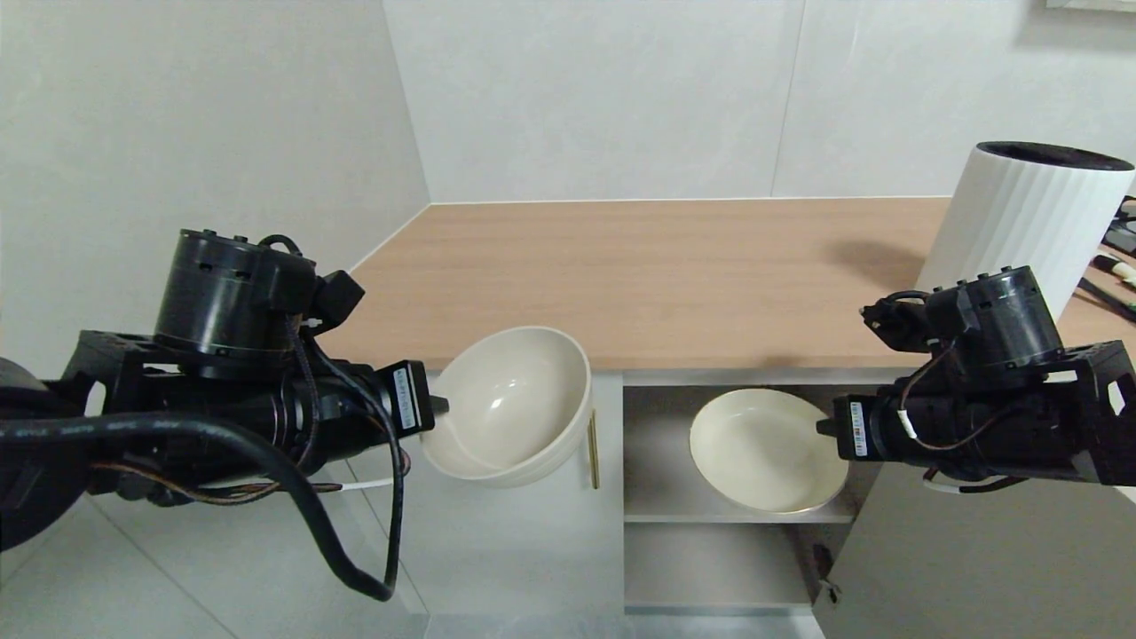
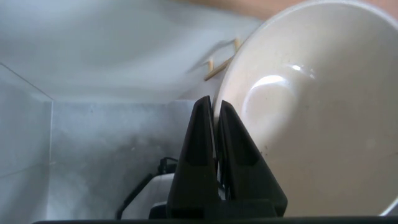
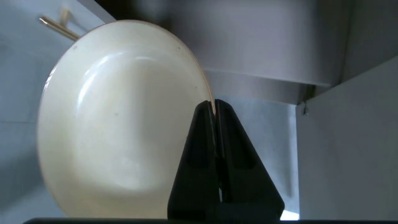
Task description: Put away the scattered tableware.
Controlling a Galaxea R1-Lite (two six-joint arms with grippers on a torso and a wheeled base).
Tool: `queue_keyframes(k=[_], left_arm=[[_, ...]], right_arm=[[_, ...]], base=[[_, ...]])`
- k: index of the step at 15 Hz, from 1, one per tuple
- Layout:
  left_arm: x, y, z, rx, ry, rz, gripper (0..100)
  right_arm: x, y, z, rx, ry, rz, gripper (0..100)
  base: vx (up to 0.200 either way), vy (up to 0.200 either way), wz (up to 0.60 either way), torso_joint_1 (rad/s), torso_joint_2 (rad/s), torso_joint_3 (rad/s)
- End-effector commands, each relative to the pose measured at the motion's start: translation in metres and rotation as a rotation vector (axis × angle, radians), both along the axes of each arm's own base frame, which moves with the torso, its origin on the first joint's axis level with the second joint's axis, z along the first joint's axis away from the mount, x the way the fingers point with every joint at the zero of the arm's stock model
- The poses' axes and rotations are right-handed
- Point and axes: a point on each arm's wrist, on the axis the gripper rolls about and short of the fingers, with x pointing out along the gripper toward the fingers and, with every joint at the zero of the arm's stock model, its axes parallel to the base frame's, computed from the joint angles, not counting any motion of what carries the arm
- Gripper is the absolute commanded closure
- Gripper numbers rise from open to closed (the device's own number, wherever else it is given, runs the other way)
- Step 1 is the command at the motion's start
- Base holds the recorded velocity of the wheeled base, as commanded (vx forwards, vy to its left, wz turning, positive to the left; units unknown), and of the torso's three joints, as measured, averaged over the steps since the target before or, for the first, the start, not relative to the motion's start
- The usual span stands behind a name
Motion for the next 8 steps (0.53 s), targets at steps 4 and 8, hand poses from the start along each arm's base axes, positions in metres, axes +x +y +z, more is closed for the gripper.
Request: queue_keyframes(k=[4,8], left_arm=[[0.0003,-0.0001,-0.0005,0.000,0.002,0.001,100],[0.0003,-0.0001,-0.0005,0.000,0.002,0.001,100]], right_arm=[[0.0000,0.0002,-0.0013,-0.004,0.003,0.004,100],[0.0005,0.0005,-0.0029,-0.008,0.008,0.003,100]], base=[[0.000,0.000,0.00,-0.177,0.48,0.290],[0.000,0.000,0.00,-0.154,0.46,0.304]])
